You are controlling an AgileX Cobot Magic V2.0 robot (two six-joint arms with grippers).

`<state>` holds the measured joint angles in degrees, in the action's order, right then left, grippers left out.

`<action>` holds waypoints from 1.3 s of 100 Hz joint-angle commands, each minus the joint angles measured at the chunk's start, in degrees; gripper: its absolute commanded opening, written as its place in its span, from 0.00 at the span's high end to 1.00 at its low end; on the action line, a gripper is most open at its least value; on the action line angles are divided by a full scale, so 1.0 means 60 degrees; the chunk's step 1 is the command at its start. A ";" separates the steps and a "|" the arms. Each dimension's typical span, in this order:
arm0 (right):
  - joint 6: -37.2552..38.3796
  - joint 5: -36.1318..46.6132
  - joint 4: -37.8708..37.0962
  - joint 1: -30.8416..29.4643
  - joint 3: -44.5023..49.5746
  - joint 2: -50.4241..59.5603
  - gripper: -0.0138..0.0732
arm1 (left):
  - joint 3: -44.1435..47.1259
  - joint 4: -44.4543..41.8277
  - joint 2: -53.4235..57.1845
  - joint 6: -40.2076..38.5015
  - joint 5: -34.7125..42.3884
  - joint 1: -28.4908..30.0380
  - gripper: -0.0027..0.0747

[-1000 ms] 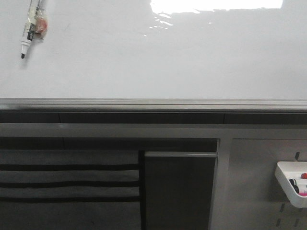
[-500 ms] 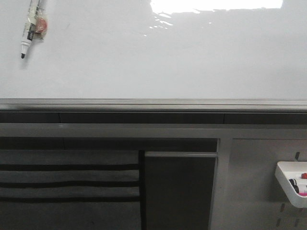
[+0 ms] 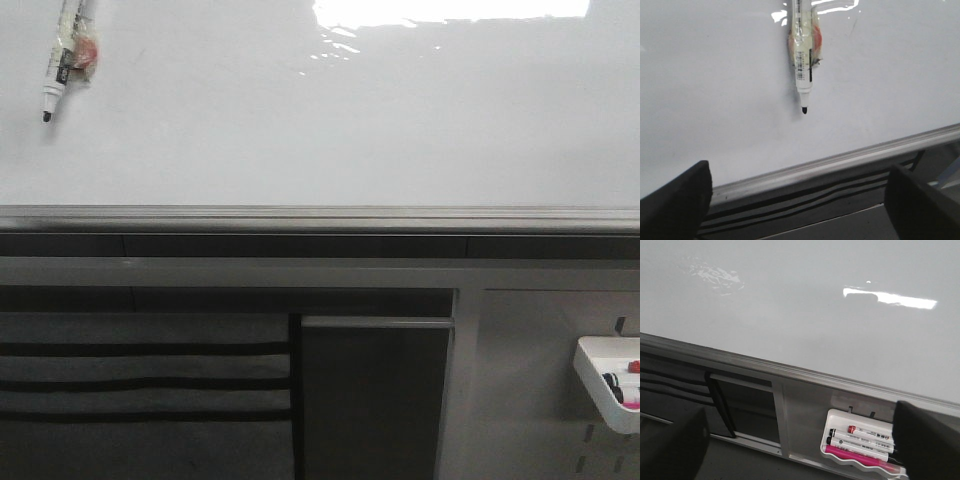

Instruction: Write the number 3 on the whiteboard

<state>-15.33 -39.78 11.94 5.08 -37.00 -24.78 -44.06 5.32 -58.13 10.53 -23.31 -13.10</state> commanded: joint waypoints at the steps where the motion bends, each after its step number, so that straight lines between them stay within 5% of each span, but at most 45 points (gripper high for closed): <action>1: -0.0108 0.0590 0.0110 -0.0030 -0.0347 -0.0144 0.07 | -0.0745 0.0113 -0.0660 -0.0001 0.0964 -0.0090 0.14; 63: -0.0108 0.0571 0.0110 -0.0030 -0.0347 -0.0144 0.07 | -0.2991 0.0095 -0.4245 0.0015 0.1574 -0.0090 0.17; 103: -0.0108 0.0555 0.0110 -0.0030 -0.0347 -0.0144 0.07 | -0.2991 0.0113 -0.4261 0.0015 0.1593 -0.0105 0.71; 130: -0.0108 0.0448 0.0530 -0.0030 -0.0372 -0.0144 0.07 | -0.2991 0.0113 -0.4119 0.0015 0.0838 -0.0105 0.95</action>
<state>-15.36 -40.29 12.76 5.08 -37.00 -24.78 -60.15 5.45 -85.32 10.65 -19.09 -13.44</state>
